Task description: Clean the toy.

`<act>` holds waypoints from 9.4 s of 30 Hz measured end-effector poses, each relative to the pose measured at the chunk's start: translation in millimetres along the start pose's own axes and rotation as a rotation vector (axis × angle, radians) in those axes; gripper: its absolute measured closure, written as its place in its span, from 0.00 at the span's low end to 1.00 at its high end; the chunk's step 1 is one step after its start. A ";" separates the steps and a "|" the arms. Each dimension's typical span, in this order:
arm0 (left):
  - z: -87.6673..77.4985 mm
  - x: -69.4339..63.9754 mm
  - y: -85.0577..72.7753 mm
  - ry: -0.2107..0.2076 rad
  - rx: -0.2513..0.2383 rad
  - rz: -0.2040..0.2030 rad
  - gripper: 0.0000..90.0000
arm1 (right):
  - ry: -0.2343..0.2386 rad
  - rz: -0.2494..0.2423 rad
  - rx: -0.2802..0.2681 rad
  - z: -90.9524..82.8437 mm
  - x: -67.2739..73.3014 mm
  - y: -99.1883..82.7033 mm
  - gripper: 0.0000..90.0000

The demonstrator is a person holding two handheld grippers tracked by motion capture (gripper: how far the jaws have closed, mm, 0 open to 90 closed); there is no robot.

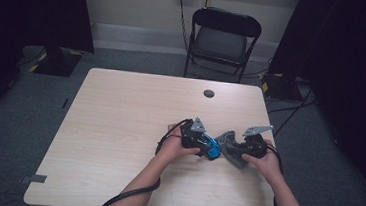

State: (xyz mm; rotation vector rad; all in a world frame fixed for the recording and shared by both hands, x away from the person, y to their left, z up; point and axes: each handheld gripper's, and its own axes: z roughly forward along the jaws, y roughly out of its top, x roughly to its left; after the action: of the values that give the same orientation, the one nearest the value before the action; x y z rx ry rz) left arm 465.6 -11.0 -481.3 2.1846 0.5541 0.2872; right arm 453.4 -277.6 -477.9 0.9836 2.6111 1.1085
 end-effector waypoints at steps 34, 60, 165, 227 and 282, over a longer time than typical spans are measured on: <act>-0.1 -0.7 -0.9 0.003 -0.005 0.001 0.19 | -0.010 0.028 -0.057 -38.5 -8.1 13.3 0.79; -0.7 2.4 -0.9 -0.017 -0.005 0.005 0.19 | -0.101 0.002 -0.051 28.3 -20.8 83.8 0.79; 0.8 -2.0 -1.1 -0.005 -0.013 0.006 0.19 | -0.030 -0.020 0.014 28.6 -11.6 30.4 0.77; -60.2 2.7 16.4 -0.074 0.048 -0.070 0.18 | -0.063 -0.029 -0.061 -53.9 6.5 25.3 0.77; -163.7 16.0 -63.1 -0.012 -0.040 -0.097 0.26 | 0.220 -0.275 -0.016 86.1 144.1 81.6 0.47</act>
State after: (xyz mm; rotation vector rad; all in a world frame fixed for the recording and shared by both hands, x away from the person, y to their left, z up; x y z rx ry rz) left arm 398.2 143.2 -429.3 2.1122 0.6396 0.2316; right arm 414.7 -95.4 -466.7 0.5006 2.7913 1.2230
